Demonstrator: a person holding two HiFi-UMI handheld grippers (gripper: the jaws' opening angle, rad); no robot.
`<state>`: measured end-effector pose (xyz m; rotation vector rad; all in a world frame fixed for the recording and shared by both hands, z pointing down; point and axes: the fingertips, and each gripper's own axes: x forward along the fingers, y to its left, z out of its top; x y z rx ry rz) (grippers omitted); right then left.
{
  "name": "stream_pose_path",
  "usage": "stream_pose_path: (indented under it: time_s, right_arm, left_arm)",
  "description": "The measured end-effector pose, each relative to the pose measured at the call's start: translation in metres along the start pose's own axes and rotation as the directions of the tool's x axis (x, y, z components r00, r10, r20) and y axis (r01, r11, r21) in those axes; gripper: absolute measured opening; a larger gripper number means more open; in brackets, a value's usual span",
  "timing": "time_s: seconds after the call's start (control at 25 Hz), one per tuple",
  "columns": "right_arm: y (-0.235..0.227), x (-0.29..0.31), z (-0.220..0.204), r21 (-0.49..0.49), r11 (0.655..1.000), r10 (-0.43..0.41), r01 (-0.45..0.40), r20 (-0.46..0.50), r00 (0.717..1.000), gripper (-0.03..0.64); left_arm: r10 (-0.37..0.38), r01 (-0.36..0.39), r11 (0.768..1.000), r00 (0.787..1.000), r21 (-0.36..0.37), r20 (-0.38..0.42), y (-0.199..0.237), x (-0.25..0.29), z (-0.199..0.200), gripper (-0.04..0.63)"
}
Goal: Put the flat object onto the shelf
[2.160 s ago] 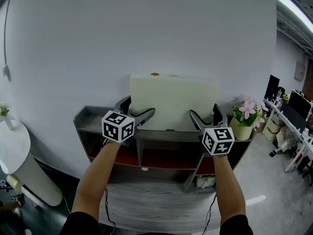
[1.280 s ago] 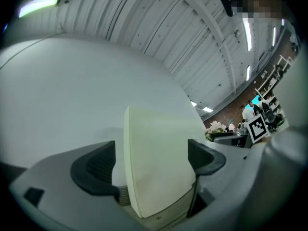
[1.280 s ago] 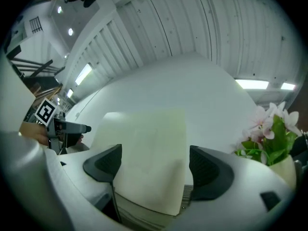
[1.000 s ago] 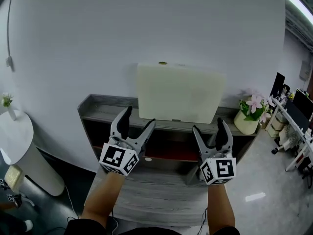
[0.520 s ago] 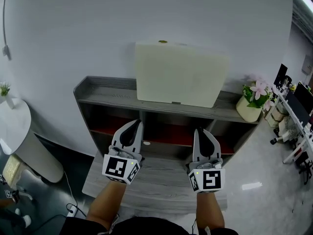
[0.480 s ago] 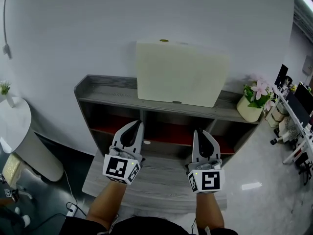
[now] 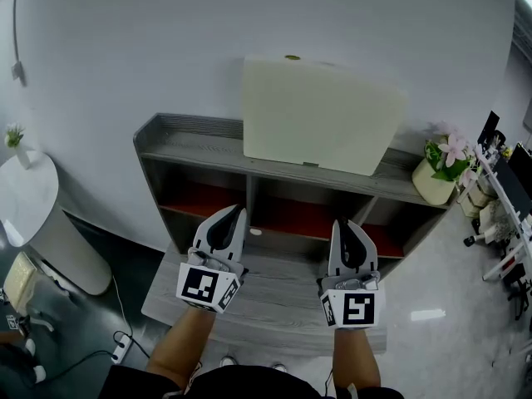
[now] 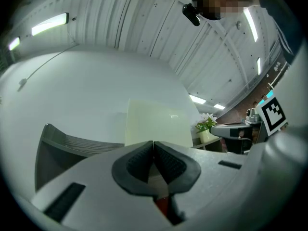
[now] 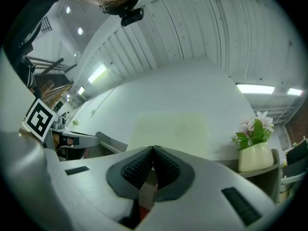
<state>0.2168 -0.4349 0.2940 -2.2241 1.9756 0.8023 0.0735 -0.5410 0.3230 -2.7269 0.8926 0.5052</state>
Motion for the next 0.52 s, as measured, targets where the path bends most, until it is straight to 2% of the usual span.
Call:
stream_pose_path:
  time_s: [0.52]
  right_arm:
    - [-0.012,-0.004,-0.01,0.018,1.0,-0.025,0.026,-0.021,0.999,0.023]
  left_arm:
    - [-0.017,0.017,1.0,1.0,0.012,0.002,-0.009,0.002,0.002,0.008]
